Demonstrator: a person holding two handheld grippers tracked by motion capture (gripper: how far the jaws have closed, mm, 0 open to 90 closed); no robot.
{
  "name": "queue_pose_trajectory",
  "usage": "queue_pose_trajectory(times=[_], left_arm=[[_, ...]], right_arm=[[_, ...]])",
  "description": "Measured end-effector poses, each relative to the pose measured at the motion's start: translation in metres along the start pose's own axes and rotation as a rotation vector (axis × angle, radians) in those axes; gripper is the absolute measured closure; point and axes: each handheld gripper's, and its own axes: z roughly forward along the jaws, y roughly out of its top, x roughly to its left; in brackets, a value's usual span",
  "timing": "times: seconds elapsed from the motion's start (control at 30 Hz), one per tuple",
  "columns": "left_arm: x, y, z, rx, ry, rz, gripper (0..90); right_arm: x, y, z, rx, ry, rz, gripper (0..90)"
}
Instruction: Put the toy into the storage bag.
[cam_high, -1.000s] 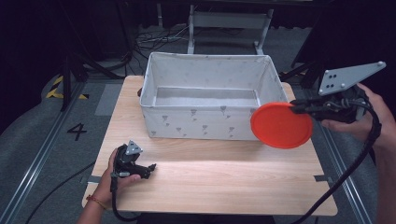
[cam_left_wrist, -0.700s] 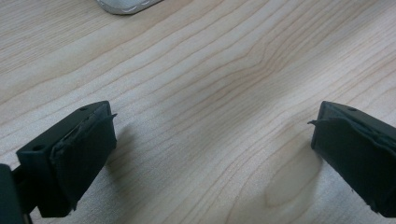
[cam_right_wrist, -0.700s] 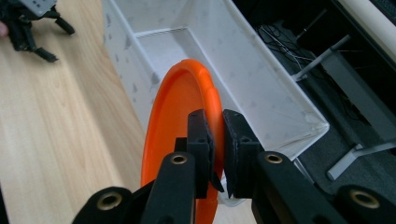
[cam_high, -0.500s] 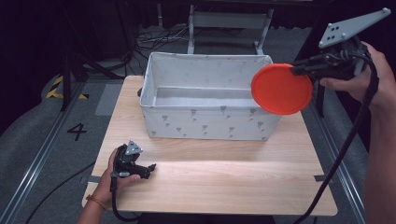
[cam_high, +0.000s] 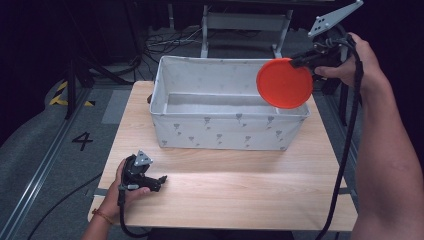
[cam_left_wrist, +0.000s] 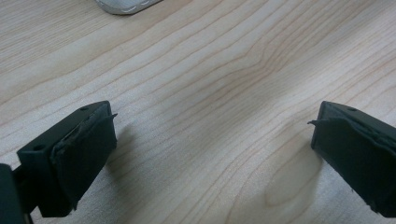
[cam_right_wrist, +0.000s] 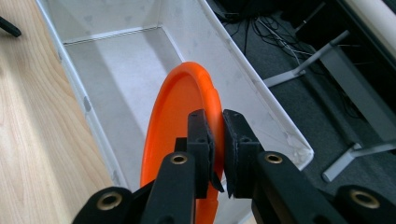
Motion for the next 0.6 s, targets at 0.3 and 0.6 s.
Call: queue_pose_trajectory(times=[0.3, 0.6], left_arm=[[0.0, 0.0, 0.0, 0.0, 0.0, 0.001, 0.4], [0.0, -0.001, -0.001, 0.001, 0.001, 0.006, 0.6]], right_arm=[[-0.006, 0.001, 0.047, 0.071, 0.078, -0.057, 82.4], [0.004, -0.006, 0.085, 0.173, 0.182, -0.132, 82.4]])
